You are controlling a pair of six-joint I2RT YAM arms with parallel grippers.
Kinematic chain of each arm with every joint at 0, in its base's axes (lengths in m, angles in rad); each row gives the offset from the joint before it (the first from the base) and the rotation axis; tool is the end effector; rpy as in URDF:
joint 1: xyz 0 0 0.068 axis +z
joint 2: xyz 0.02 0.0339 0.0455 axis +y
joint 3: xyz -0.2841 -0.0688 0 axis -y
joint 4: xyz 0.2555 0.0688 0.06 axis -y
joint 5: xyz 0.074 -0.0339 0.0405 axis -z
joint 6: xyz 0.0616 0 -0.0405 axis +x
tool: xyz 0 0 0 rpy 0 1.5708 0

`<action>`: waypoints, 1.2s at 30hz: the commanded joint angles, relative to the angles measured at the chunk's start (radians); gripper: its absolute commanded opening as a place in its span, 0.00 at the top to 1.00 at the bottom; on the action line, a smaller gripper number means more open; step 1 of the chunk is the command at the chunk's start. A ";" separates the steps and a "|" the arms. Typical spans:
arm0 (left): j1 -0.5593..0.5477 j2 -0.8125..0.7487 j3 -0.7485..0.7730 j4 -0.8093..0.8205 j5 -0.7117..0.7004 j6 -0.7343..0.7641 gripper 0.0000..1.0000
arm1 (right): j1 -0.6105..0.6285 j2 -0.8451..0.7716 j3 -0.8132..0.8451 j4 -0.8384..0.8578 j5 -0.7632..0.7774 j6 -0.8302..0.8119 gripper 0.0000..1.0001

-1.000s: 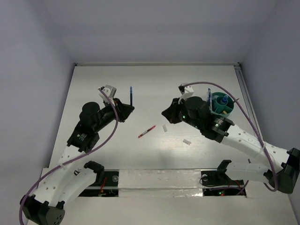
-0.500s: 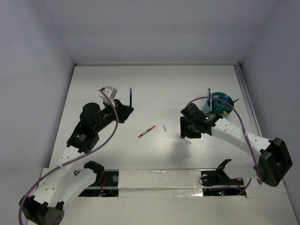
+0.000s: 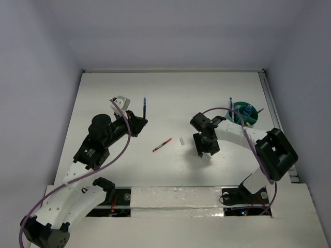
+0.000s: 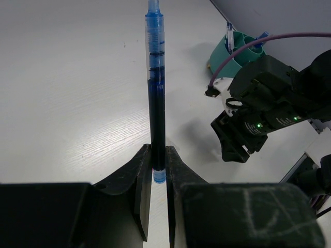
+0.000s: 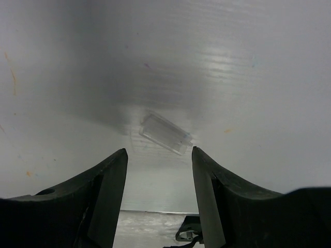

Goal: Sort the stationery into containers
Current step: Close the pen cap on the pen.

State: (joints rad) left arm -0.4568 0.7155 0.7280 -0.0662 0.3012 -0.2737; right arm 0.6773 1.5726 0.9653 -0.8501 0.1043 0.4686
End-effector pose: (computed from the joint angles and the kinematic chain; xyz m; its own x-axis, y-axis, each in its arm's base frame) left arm 0.1651 -0.1015 0.3559 -0.2321 -0.1735 -0.9571 0.6485 0.7058 -0.2852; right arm 0.2221 0.1704 0.1667 -0.9682 -0.2022 -0.1477 -0.1982 0.9793 -0.0412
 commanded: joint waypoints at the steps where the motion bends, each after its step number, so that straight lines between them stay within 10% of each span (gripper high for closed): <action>1: -0.010 -0.011 0.033 0.023 -0.011 0.019 1.00 | 0.002 0.032 0.067 -0.003 0.012 -0.045 0.42; 25: -0.019 -0.010 0.031 0.019 -0.024 0.027 1.00 | -0.097 0.052 -0.022 0.236 -0.097 0.034 0.98; 36: -0.019 0.009 0.031 0.054 0.042 0.013 1.00 | -0.134 -0.201 0.013 0.385 -0.277 0.126 1.00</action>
State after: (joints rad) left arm -0.4706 0.7246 0.7280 -0.0746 0.3027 -0.2596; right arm 0.5533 1.4746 0.9272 -0.5922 -0.0826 0.5434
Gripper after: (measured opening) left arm 0.087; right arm 0.186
